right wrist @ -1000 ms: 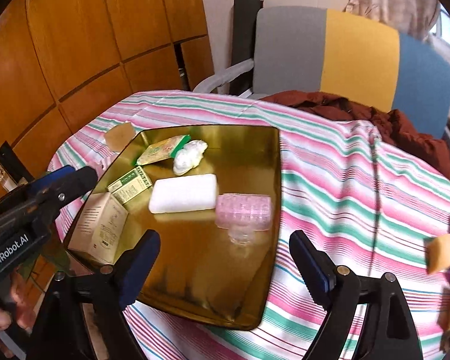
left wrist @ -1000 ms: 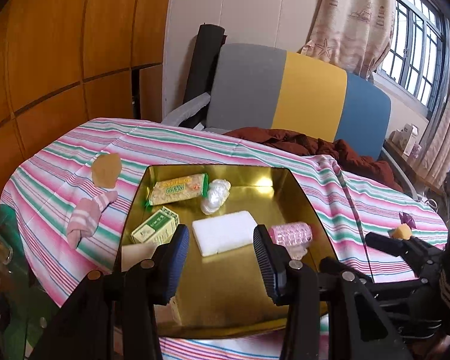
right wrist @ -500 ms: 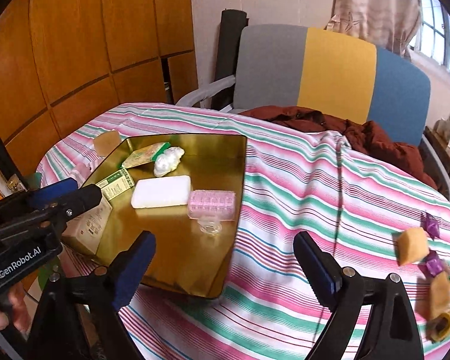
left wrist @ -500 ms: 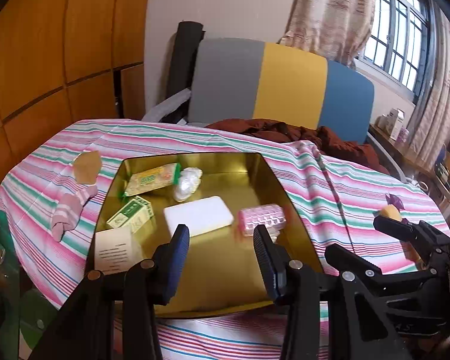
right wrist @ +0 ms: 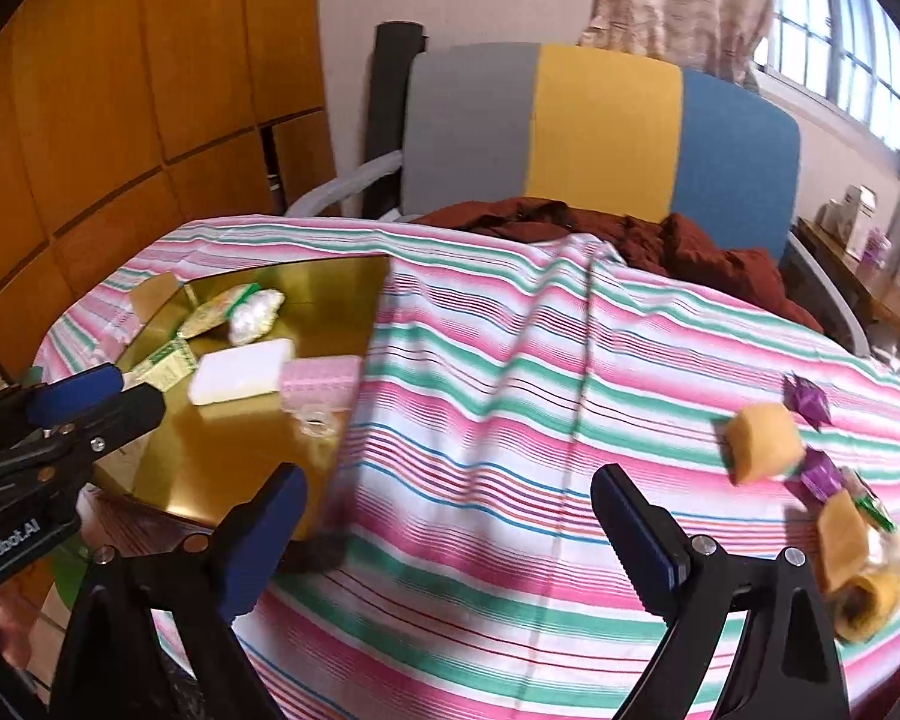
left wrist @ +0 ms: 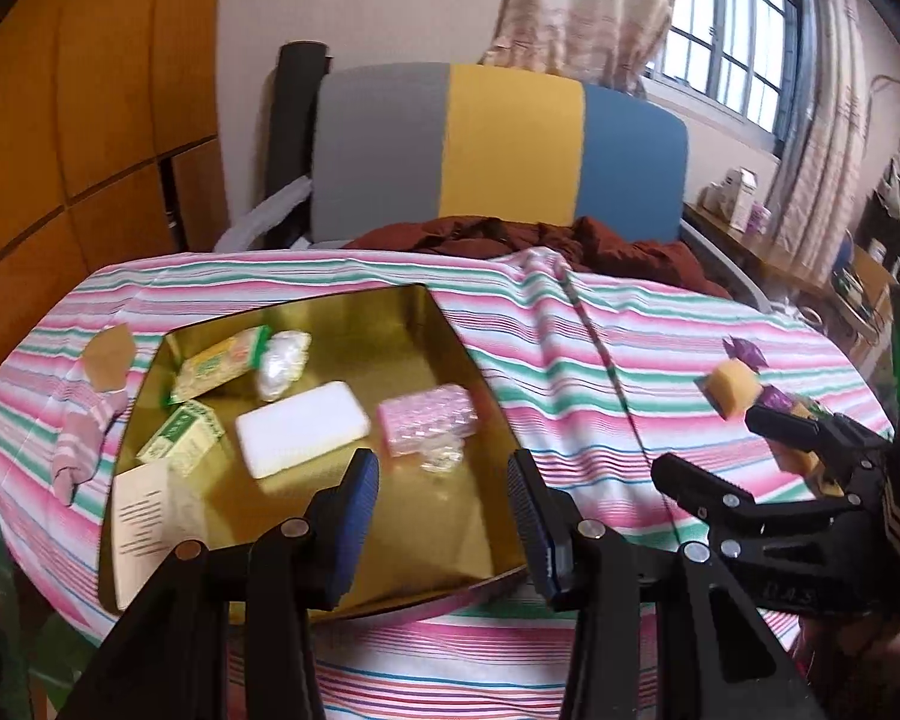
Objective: Organize objects
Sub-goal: 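Move both grippers back to the remaining pile of items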
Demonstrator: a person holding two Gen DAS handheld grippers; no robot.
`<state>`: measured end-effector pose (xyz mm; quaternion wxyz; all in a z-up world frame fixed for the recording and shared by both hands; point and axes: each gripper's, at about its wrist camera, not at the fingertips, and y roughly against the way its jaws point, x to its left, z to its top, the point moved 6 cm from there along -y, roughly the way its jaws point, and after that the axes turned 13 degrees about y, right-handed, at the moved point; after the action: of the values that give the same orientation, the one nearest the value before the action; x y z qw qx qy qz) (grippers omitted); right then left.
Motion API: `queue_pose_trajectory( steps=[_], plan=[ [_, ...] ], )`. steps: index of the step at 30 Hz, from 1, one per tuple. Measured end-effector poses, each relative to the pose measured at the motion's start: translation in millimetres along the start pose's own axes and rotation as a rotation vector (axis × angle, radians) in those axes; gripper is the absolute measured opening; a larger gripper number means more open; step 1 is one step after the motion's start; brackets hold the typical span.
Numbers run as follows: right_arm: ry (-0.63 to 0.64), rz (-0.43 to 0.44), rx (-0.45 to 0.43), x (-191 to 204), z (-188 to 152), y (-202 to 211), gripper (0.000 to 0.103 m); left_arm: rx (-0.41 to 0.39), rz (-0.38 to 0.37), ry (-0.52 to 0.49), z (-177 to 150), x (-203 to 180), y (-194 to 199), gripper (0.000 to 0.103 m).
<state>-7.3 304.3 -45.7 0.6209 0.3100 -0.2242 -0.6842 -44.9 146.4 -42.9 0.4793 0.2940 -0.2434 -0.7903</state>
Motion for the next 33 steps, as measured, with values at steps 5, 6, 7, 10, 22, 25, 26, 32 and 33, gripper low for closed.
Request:
queue_pose_trajectory(
  steps=[5, 6, 7, 10, 22, 25, 26, 32, 33],
  plan=[
    [-0.048, -0.047, 0.031, -31, -19, 1, 0.097, 0.026, -0.040, -0.069, -9, -29, -9, 0.045],
    [-0.056, -0.054, 0.036, -37, -22, 1, 0.097, 0.031, -0.047, -0.079, -11, -34, -10, 0.045],
    [-0.066, -0.067, 0.042, -44, -25, 1, 0.097, 0.037, -0.059, -0.093, -13, -41, -12, 0.045],
    [-0.094, -0.095, 0.059, -63, -35, 3, 0.097, 0.054, -0.082, -0.119, -17, -55, -17, 0.045],
    [-0.216, -0.203, 0.135, -140, -78, 16, 0.097, 0.149, -0.177, -0.245, -41, -110, -45, 0.045],
    [-0.269, -0.237, 0.139, -170, -86, 30, 0.097, 0.172, -0.200, -0.269, -44, -125, -54, 0.045],
    [-0.280, -0.247, 0.137, -178, -88, 33, 0.097, 0.177, -0.207, -0.280, -45, -132, -57, 0.045],
    [-0.429, -0.319, 0.104, -246, -100, 65, 0.100, 0.215, -0.256, -0.336, -50, -163, -77, 0.045],
    [-0.464, -0.325, 0.098, -257, -104, 70, 0.100, 0.225, -0.268, -0.348, -51, -170, -81, 0.045]
  ],
)
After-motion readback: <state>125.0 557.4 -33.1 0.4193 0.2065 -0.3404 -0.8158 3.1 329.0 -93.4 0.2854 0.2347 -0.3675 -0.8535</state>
